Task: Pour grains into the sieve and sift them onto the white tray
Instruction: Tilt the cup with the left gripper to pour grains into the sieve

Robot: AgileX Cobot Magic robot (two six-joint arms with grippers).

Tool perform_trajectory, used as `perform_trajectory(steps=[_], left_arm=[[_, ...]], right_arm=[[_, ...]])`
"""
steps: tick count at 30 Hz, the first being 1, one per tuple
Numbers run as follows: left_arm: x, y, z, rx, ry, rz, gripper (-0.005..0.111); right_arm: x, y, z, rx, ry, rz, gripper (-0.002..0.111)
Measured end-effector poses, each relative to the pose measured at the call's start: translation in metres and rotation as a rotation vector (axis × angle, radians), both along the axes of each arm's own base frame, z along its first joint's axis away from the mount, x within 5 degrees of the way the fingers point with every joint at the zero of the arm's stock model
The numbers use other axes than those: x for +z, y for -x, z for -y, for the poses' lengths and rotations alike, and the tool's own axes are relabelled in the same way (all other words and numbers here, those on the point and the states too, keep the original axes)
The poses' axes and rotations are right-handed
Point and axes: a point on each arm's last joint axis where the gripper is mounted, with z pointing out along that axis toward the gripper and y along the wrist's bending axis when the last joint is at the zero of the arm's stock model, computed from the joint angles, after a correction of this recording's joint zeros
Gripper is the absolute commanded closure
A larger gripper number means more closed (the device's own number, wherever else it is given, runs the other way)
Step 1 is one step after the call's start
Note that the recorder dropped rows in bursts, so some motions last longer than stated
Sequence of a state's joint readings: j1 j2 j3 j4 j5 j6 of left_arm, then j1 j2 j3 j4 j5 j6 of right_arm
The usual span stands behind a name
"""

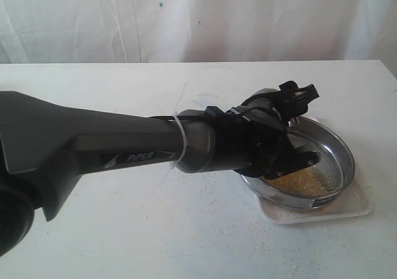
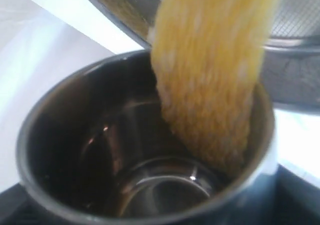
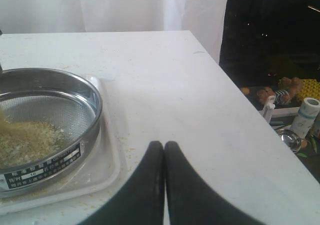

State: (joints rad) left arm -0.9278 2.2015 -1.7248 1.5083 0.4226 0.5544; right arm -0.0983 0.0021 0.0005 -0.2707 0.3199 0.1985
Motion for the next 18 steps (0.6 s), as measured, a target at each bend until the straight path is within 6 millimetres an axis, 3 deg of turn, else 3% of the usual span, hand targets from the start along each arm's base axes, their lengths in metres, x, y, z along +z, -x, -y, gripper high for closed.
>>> perform_trajectory(steps=[7, 18], left_arm=[[0.0089, -0.0027, 0.0029, -0.085, -0.126, 0.142, 0.107], [0.0106, -0.003, 0.0037, -0.108, -0.172, 0.17, 0.107]], right_arm=[[0.0, 0.0, 0.0, 0.0, 0.0, 0.0, 0.108], [0.0, 0.0, 0.0, 0.0, 0.0, 0.0, 0.108]])
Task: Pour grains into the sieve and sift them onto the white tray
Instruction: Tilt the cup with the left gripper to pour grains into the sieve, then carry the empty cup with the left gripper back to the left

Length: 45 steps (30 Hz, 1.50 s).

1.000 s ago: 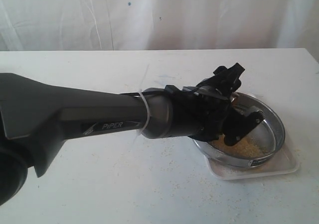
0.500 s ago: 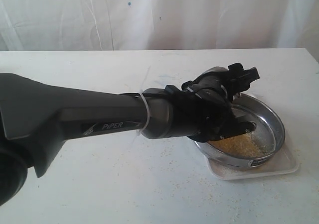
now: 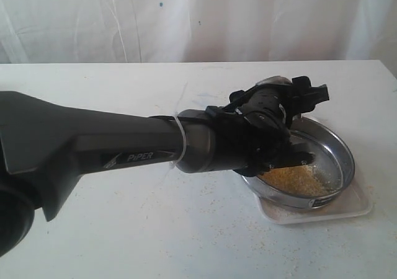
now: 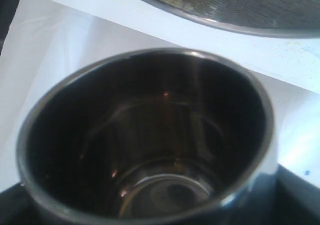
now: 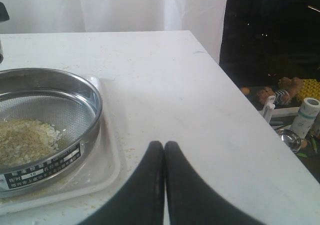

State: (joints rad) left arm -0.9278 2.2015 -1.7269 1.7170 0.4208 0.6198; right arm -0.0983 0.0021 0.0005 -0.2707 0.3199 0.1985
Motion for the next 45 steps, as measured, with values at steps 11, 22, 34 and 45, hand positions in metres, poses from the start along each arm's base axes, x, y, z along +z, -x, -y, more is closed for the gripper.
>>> perform_trajectory(steps=[11, 22, 34, 45], left_arm=[[0.012, 0.017, 0.004, 0.194, 0.373, -0.038, 0.107], [0.077, 0.019, -0.044, 0.525, 1.228, -0.688, 0.107], [0.032, 0.025, -0.142, 0.574, 1.696, -0.959, 0.107], [-0.028, 0.04, -0.293, 0.734, 2.077, -0.768, 0.107]], right_arm=[[0.0, 0.0, 0.0, 0.0, 0.0, 0.0, 0.108], [0.0, 0.0, 0.0, 0.0, 0.0, 0.0, 0.108], [0.0, 0.0, 0.0, 0.0, 0.0, 0.0, 0.108], [0.0, 0.0, 0.0, 0.0, 0.0, 0.0, 0.108]])
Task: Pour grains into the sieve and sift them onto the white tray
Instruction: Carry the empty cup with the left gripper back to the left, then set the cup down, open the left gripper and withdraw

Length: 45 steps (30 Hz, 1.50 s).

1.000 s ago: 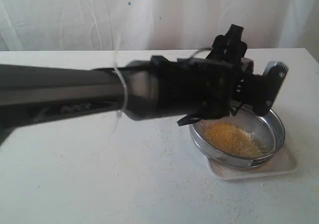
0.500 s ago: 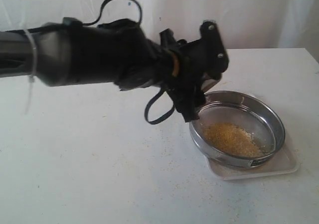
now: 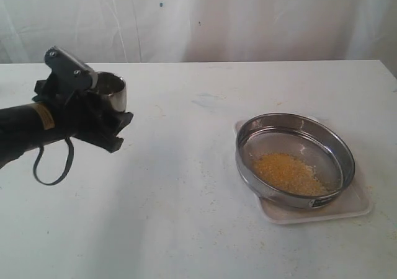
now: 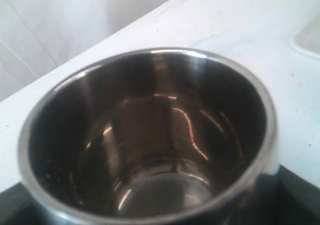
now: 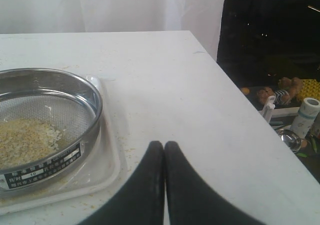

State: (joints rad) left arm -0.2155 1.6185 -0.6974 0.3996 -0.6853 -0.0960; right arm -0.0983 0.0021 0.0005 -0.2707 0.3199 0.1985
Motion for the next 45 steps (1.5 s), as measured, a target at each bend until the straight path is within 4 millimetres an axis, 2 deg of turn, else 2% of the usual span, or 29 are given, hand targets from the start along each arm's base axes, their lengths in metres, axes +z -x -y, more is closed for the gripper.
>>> perform_trajectory(steps=[3, 8, 15, 21, 24, 26, 28, 31, 32, 41, 45], left_arm=[[-0.011, -0.002, -0.006, -0.018, 0.019, 0.045, 0.107], [-0.02, -0.017, -0.003, -0.041, 0.05, 0.099, 0.107], [-0.057, -0.043, 0.002, -0.041, 0.037, 0.029, 0.107], [-0.084, -0.057, 0.004, -0.04, 0.03, -0.022, 0.104], [-0.092, -0.059, 0.005, -0.043, 0.03, -0.033, 0.091], [-0.095, -0.06, 0.006, -0.042, 0.04, -0.038, 0.076], [-0.095, -0.059, 0.006, -0.047, 0.044, -0.039, 0.056], [-0.095, -0.06, 0.007, -0.046, 0.059, -0.04, 0.006], [-0.095, -0.06, 0.007, -0.044, 0.064, -0.043, 0.002], [-0.093, -0.062, 0.005, -0.008, 0.095, -0.031, 0.002], [-0.087, -0.06, 0.008, -0.061, 0.073, -0.016, 0.002]], right_arm=[[0.0, 0.0, 0.0, 0.0, 0.0, 0.0, 0.108], [0.0, 0.0, 0.0, 0.0, 0.0, 0.0, 0.108], [0.0, 0.0, 0.0, 0.0, 0.0, 0.0, 0.108], [0.0, 0.0, 0.0, 0.0, 0.0, 0.0, 0.108], [0.0, 0.0, 0.0, 0.0, 0.0, 0.0, 0.108], [0.0, 0.0, 0.0, 0.0, 0.0, 0.0, 0.108], [0.0, 0.0, 0.0, 0.0, 0.0, 0.0, 0.108], [0.0, 0.0, 0.0, 0.0, 0.0, 0.0, 0.108], [0.0, 0.0, 0.0, 0.0, 0.0, 0.0, 0.108], [0.0, 0.0, 0.0, 0.0, 0.0, 0.0, 0.108], [0.0, 0.0, 0.0, 0.0, 0.0, 0.0, 0.108]])
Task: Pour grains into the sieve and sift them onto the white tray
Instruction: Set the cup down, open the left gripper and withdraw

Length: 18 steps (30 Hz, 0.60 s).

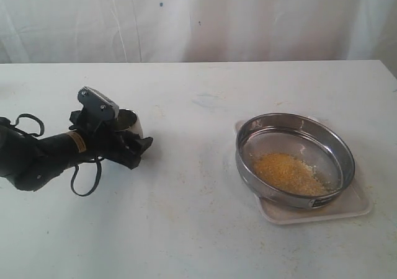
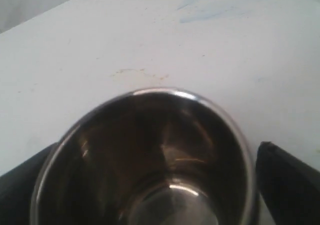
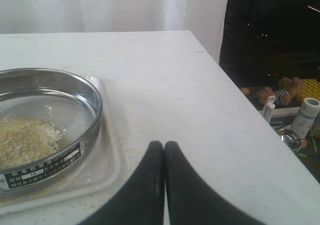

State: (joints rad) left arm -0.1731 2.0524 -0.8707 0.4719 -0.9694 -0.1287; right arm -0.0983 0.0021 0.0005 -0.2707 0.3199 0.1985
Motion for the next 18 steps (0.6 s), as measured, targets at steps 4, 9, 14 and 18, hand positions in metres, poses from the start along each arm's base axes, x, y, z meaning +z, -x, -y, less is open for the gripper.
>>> perform_trajectory(steps=[4, 9, 14, 18], left_arm=[[0.029, 0.006, 0.003, -0.065, -0.022, 0.078, 0.002], [0.12, 0.029, -0.006, -0.028, -0.1, 0.204, 0.002], [0.186, 0.075, -0.032, 0.115, -0.265, 0.154, 0.018], [0.211, 0.112, -0.061, 0.295, -0.298, 0.032, 0.105]], right_arm=[[0.0, 0.0, 0.0, 0.0, 0.0, 0.0, 0.108], [0.0, 0.0, 0.0, 0.0, 0.0, 0.0, 0.108], [0.0, 0.0, 0.0, 0.0, 0.0, 0.0, 0.108], [0.0, 0.0, 0.0, 0.0, 0.0, 0.0, 0.108]])
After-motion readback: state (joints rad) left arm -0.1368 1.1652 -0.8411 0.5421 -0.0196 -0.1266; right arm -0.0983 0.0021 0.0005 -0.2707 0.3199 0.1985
